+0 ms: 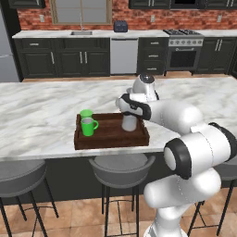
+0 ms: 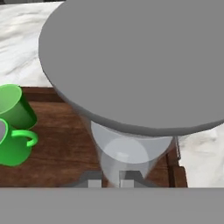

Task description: There is a tray on the dining counter. Grab the cup, mug, and pitcher and place them on the tray. The pitcher may be placed next to the tray if it cannot fit the tray.

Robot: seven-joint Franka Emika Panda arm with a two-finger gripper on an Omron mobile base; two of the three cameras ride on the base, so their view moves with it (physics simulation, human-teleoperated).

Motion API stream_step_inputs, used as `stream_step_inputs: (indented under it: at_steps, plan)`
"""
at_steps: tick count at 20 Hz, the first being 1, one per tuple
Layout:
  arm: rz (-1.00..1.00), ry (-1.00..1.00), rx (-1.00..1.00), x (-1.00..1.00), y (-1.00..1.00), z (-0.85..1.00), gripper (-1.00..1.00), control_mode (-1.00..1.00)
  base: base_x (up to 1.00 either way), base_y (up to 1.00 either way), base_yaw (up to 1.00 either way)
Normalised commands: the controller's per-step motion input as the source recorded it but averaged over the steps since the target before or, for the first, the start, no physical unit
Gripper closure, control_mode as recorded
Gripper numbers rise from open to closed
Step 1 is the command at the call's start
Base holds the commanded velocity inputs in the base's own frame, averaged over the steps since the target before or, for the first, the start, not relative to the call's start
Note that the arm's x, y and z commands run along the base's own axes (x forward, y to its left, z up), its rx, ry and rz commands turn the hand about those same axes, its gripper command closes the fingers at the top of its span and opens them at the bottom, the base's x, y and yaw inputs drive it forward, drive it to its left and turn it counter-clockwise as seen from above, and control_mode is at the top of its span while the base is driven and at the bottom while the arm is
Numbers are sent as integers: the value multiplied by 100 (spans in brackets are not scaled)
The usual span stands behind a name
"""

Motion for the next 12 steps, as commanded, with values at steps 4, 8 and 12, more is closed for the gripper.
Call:
stream_step_inputs:
  at_steps: [4, 8, 12]
  plan:
    - [0, 0, 0, 36, 0, -1, 100, -100, 0, 0, 0]
    - [0, 0, 0, 14, 0, -18, 100, -100, 0, 0, 0]
    - [0, 0, 0, 3, 0, -28, 100, -100, 0, 0, 0]
